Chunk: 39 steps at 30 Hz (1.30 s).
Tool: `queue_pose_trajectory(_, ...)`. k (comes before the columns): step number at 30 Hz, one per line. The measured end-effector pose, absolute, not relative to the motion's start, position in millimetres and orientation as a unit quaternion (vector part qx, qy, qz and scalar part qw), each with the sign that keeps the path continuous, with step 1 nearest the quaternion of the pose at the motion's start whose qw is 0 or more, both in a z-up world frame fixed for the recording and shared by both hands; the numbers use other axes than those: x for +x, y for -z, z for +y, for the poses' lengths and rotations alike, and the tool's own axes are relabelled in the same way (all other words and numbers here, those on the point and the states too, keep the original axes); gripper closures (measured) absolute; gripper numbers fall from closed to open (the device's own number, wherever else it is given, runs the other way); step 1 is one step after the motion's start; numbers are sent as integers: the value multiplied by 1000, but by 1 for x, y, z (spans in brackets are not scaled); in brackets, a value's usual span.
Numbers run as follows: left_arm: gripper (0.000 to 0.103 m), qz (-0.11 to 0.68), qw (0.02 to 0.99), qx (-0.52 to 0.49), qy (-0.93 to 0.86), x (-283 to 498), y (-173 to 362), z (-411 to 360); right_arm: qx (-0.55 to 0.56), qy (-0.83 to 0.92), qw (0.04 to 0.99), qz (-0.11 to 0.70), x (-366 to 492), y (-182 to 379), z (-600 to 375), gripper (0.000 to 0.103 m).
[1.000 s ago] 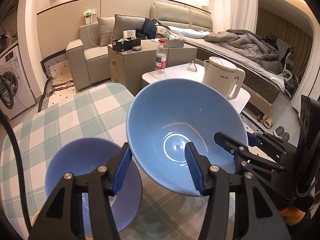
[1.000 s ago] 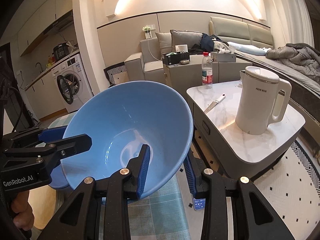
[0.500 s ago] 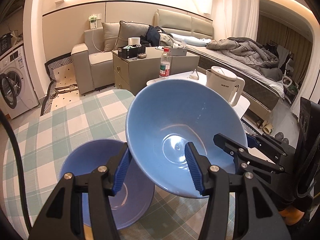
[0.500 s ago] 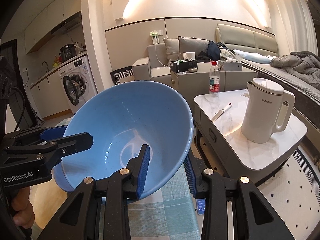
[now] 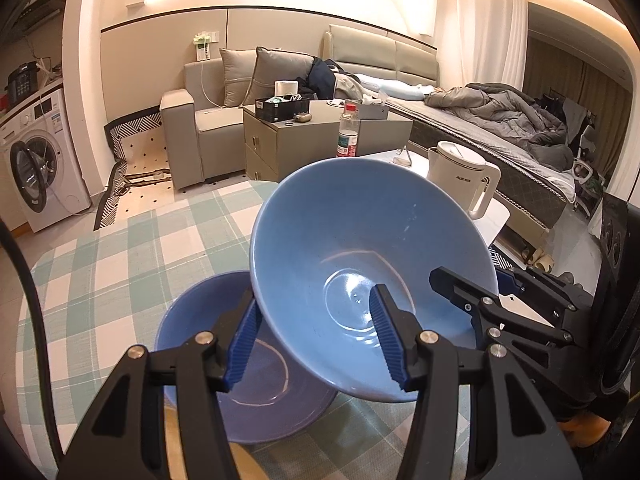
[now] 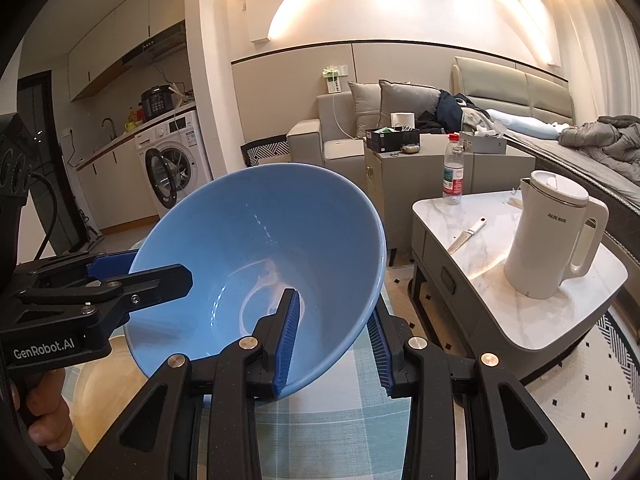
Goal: Organize plates and bowls
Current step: 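Lower the light blue bowl into the nested blue bowls with both grippers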
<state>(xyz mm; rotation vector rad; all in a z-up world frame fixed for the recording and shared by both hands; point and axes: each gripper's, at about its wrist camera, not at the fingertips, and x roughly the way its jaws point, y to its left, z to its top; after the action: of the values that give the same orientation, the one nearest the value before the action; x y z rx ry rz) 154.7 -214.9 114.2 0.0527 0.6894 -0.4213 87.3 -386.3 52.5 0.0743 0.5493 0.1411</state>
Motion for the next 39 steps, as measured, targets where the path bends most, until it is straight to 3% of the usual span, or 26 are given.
queue_pose_trajectory(39,49,362,920,20,148,150,-90,-152,17,-140,944,298,104,-29,-321,68)
